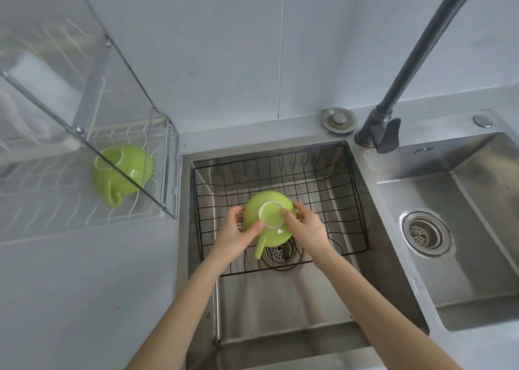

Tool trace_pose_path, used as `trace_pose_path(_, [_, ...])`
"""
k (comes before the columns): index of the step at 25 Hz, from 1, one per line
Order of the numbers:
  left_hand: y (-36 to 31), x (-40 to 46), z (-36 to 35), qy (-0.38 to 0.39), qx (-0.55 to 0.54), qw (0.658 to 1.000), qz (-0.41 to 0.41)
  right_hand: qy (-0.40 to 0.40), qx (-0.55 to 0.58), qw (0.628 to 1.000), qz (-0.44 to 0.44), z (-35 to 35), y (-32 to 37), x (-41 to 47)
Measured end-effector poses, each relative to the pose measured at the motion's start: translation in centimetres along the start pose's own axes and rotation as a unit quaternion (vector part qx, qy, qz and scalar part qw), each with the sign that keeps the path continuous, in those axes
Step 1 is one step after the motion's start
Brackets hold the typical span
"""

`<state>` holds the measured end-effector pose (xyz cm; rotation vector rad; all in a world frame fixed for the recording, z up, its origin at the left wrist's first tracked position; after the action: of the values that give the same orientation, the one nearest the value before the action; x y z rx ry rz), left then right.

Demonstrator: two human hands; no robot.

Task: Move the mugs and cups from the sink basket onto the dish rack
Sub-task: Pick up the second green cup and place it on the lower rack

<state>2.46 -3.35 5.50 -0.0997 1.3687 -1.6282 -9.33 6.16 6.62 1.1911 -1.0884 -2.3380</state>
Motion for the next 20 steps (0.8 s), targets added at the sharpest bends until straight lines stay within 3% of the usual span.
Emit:
trace_pose_path(10, [1.5,-7.7,5.9,0.065,-0.025,0.994,-0.085,0.013,-0.016,0.996,0.081,-1.3,2.7,-7.4])
trace_pose_path(20, [5.9,-11.4,14.0,-0.004,-0.009,0.991,-0.137,0.016,-0.037,0.991,0.126,-9.5,5.8,-12.3])
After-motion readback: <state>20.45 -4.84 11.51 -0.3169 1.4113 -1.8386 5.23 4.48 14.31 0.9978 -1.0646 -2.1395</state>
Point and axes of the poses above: each hand's wrist, its own x-axis towards the middle knuckle, its own z-axis out of the back of the hand, y = z × x, the point moved 1 cm from there along x, towards the middle knuckle, and after that the axes turned 2 degrees about -x, right-handed, at the moved point
